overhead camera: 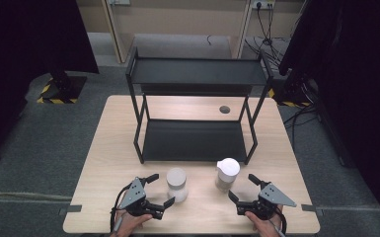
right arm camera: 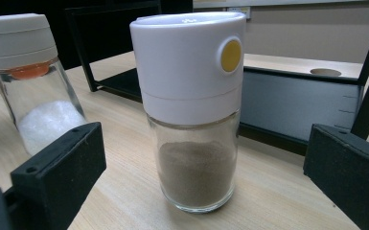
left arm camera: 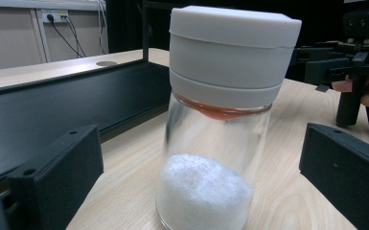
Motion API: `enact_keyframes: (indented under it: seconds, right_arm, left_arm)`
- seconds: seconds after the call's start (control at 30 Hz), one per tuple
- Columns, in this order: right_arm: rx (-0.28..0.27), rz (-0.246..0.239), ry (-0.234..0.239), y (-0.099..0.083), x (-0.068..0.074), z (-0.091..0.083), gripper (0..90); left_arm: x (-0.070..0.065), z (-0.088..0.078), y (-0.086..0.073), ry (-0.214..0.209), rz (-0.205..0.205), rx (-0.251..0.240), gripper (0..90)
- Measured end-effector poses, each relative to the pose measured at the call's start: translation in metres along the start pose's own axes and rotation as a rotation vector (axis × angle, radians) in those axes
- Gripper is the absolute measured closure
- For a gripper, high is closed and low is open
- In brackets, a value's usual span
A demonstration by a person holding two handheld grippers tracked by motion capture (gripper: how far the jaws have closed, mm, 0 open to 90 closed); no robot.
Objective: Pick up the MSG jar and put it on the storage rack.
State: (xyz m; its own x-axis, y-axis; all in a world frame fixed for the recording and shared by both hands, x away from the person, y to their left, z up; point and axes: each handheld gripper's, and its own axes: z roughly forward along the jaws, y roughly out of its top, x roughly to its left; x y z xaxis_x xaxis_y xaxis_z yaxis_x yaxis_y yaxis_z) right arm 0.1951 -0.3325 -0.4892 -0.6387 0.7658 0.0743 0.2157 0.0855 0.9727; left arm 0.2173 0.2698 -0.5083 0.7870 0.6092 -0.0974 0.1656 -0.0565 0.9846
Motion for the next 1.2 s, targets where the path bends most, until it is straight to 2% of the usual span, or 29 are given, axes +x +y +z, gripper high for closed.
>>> enact_keyframes:
  seconds: [0.67, 0.93, 1.2]
  right_arm:
    - [-0.006, -0.002, -0.003, -0.001, 0.0, 0.0, 0.9]
    - [-0.008, -0.001, -0.004, -0.001, 0.0, 0.0, 0.9]
    - [-0.012, -0.001, 0.0, -0.002, -0.001, 0.0, 0.9]
  left_arm:
    - [-0.002, 0.0, 0.0, 0.002, 0.001, -0.012, 0.5]
    - [-0.003, 0.004, 0.003, -0.014, 0.01, -0.018, 0.6]
    - [-0.005, 0.011, 0.005, -0.027, 0.001, -0.012, 0.6]
